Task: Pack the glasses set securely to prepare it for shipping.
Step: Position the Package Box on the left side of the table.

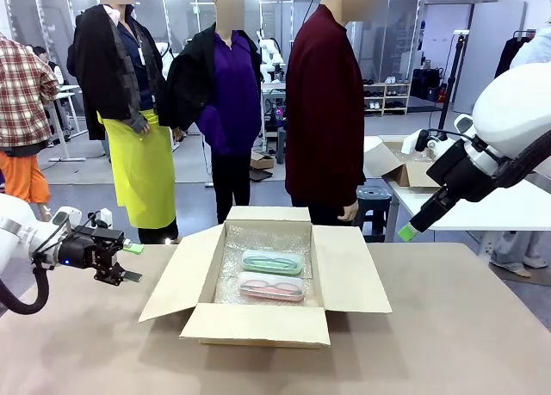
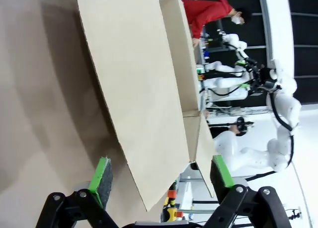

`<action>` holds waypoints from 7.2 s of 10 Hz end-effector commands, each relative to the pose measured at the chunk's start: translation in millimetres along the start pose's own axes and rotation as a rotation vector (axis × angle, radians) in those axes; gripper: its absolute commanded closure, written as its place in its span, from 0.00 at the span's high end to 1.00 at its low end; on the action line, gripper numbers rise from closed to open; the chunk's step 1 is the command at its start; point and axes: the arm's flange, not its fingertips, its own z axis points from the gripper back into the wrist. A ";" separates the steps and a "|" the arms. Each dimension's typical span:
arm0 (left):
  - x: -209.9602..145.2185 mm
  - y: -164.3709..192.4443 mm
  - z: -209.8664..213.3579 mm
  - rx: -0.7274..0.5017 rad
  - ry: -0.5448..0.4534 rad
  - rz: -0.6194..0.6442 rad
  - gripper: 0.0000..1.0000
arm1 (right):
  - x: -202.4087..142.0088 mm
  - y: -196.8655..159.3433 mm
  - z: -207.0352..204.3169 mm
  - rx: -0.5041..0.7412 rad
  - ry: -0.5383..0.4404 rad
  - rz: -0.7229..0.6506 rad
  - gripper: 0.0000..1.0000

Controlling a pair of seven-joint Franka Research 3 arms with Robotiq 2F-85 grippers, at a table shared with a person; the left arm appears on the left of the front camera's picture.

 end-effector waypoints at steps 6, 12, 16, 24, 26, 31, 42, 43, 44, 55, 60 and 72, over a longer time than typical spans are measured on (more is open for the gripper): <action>15.3 36.1 -34.2 -0.146 -0.070 0.074 1.00 | 2.1 3.9 0.7 -0.005 0.009 -0.019 1.00; 19.1 27.7 -61.6 -0.142 -0.054 0.105 0.95 | 2.1 3.9 0.7 -0.005 0.009 -0.019 1.00; 25.9 19.7 -61.4 -0.156 -0.077 0.108 0.00 | 2.1 3.9 0.7 -0.005 0.009 -0.019 1.00; 23.4 2.3 -49.3 -0.173 -0.092 0.121 0.00 | 2.1 3.9 0.7 -0.005 0.009 -0.019 1.00; 23.2 -14.5 -43.3 -0.164 -0.067 0.164 0.00 | 2.1 3.9 0.7 -0.005 0.009 -0.019 1.00; 13.1 -67.2 5.7 0.127 -0.081 0.203 0.00 | 2.1 3.9 0.7 -0.005 0.009 -0.019 1.00; -15.7 -138.3 170.5 0.804 -0.034 0.096 0.00 | 2.1 3.9 0.7 -0.005 0.009 -0.019 1.00; -16.1 -143.6 180.7 0.932 -0.027 0.082 0.00 | 2.1 3.9 0.7 -0.005 0.009 -0.019 1.00; -14.6 -147.3 186.7 0.978 -0.067 0.079 0.00 | 2.1 3.9 0.7 -0.005 0.009 -0.019 1.00; -9.8 -163.0 201.0 1.132 0.056 -0.017 0.00 | 2.1 3.9 0.7 -0.005 0.009 -0.019 1.00; -9.8 -163.0 201.0 1.132 0.056 -0.017 0.00 | 2.1 3.9 0.7 -0.005 0.009 -0.019 1.00; -61.1 -240.8 225.5 1.254 -0.013 -0.061 0.96 | 2.1 3.9 0.7 -0.005 0.009 -0.019 1.00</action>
